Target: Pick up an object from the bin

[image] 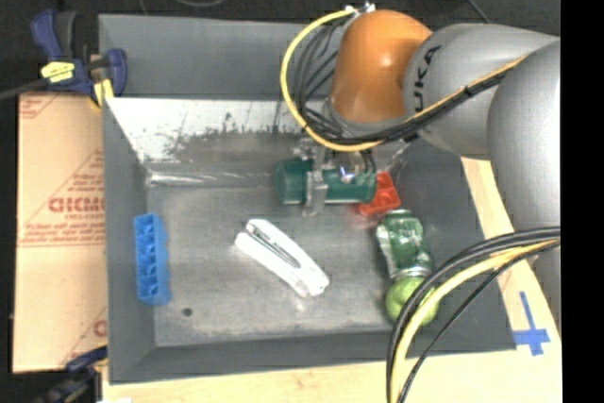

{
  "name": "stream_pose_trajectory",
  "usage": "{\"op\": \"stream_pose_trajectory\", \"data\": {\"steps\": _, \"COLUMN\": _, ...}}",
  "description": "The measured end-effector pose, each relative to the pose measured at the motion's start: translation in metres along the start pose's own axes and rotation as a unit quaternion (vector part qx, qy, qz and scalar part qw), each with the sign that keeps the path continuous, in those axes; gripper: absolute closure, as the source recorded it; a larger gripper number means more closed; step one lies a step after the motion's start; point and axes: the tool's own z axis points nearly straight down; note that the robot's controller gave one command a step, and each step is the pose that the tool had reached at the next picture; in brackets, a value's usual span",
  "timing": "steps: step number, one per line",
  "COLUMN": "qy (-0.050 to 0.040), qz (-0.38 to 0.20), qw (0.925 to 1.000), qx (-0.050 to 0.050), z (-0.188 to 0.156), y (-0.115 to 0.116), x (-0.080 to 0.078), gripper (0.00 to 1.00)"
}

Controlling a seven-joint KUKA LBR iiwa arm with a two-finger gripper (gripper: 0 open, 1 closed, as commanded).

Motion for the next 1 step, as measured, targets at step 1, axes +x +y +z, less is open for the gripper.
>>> {"op": "stream_pose_trajectory", "data": {"steps": 1, "qy": 0.0027, "qz": 0.001, "qw": 1.0, "qx": 0.0, "z": 0.0083, "y": 0.0001, "x": 0.0012, "gripper": 1.0}}
